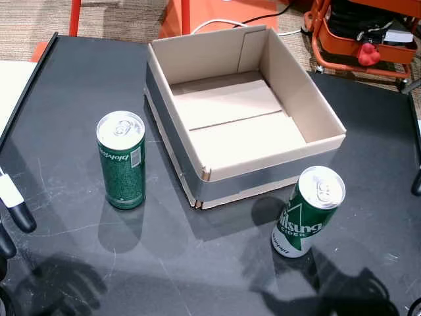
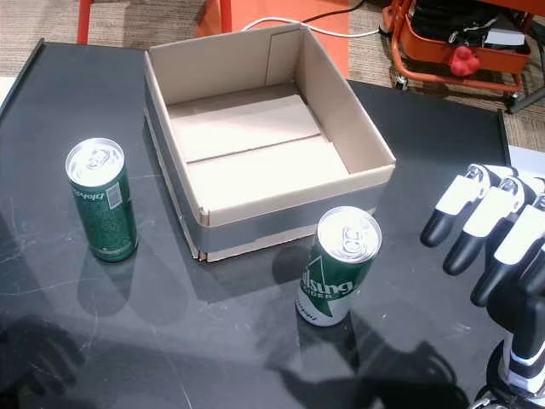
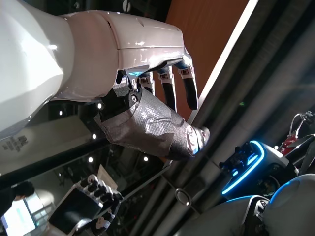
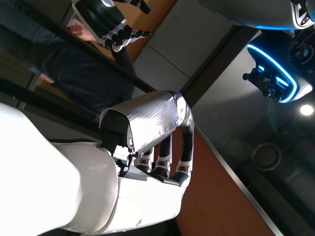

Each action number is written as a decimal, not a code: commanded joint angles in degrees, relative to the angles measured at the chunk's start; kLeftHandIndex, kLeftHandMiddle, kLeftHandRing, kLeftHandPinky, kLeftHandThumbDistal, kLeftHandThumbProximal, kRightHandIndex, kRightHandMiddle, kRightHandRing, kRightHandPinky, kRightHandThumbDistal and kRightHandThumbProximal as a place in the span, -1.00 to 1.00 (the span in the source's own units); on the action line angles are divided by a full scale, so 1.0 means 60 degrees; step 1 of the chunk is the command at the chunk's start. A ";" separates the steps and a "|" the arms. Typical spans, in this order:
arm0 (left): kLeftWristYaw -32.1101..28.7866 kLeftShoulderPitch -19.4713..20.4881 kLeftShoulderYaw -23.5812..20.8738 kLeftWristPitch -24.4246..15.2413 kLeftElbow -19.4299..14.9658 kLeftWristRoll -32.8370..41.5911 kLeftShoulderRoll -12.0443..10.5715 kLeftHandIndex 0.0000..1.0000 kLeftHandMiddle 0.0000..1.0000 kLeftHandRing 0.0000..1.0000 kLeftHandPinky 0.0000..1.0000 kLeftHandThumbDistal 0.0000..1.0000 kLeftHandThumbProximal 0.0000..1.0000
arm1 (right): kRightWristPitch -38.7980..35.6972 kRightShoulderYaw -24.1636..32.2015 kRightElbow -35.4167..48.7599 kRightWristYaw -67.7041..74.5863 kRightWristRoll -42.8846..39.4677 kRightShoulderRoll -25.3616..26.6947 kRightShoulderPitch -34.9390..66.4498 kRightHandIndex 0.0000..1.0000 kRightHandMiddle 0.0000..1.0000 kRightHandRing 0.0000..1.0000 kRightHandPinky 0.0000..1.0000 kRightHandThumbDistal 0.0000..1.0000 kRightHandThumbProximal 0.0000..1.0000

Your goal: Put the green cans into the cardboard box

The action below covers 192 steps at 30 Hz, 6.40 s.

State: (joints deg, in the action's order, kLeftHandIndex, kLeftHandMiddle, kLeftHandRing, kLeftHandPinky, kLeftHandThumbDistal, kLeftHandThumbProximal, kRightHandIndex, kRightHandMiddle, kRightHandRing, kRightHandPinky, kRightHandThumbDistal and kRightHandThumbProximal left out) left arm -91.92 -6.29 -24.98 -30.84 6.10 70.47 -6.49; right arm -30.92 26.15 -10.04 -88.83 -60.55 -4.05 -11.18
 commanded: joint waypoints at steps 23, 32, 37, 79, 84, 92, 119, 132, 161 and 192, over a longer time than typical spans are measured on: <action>-0.0096 -0.0141 0.0106 0.0016 0.0305 -0.0147 -0.0600 -0.15 -0.10 0.07 0.31 0.36 -0.27 | -0.4695 0.0021 -0.2533 0.1467 0.3495 0.0311 -0.0315 0.59 0.70 0.79 0.96 0.26 0.41; 0.0033 -0.0146 0.0166 0.0409 0.0373 -0.0184 -0.0650 -0.03 0.01 0.07 0.18 0.30 -0.35 | -0.4585 -0.1544 -0.3515 0.3693 0.5969 0.1676 -0.0898 0.60 0.68 0.77 0.91 0.97 0.20; -0.0081 -0.0251 -0.0022 0.0234 0.0363 -0.0197 -0.0686 -0.18 -0.12 -0.03 0.10 0.31 -0.37 | -0.4232 -0.2241 -0.2994 0.4457 0.6226 0.2262 -0.0798 0.58 0.67 0.77 0.92 1.00 0.17; 0.0534 0.0755 0.0012 0.1637 -0.0605 -0.0569 -0.0204 0.10 0.08 0.14 0.34 0.15 -0.60 | -0.3369 -0.2661 -0.6318 0.5804 0.6554 0.2970 -0.1503 0.56 0.54 0.59 0.79 0.96 0.38; 0.0313 0.0676 -0.0061 0.1770 -0.0613 -0.0576 -0.0021 0.17 0.18 0.23 0.41 0.29 -0.47 | -0.3374 -0.2767 -0.6456 0.6124 0.7131 0.3276 -0.1394 0.54 0.54 0.59 0.81 1.00 0.47; 0.0317 0.0560 -0.0155 0.1817 -0.0618 -0.0648 0.0056 0.17 0.12 0.13 0.33 0.33 -0.68 | -0.3015 -0.2801 -0.6516 0.6243 0.7361 0.3509 -0.1272 0.53 0.52 0.59 0.81 0.97 0.32; 0.0368 0.0672 -0.0310 0.1365 -0.0993 -0.0923 -0.0198 0.27 0.21 0.19 0.47 -0.19 -0.41 | -0.2004 -0.2239 -0.9141 0.5827 0.7224 0.3223 -0.2693 0.41 0.46 0.59 0.83 0.99 0.32; 0.0247 0.0603 -0.0406 0.1525 -0.0837 -0.0883 0.0020 0.22 0.14 0.14 0.41 -0.14 -0.34 | -0.1749 -0.2442 -0.9059 0.5168 0.7481 0.2971 -0.2855 0.45 0.46 0.58 0.81 1.00 0.20; 0.1746 0.1768 0.0046 0.4605 -0.1929 0.0396 -0.0065 0.41 0.00 -0.14 0.12 -0.29 -0.34 | -0.1109 -0.2428 -0.9589 0.5331 0.7829 0.3594 -0.3174 0.22 0.24 0.38 0.54 0.80 0.09; 0.1993 0.1542 -0.0388 0.4588 -0.1776 0.0396 -0.0138 0.30 0.08 -0.06 0.17 -0.27 -0.24 | -0.1203 -0.1912 -0.9929 0.6768 0.8181 0.3693 -0.3114 -0.67 -0.53 -0.33 -0.32 0.27 0.33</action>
State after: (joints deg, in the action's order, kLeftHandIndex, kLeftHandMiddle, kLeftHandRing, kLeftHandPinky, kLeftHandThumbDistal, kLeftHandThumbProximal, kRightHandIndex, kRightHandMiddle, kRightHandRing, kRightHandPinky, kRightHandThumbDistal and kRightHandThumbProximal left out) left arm -79.99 2.53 -27.27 -3.38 -3.93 72.80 -6.16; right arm -37.25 14.25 -69.25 -48.69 -11.40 17.84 -30.82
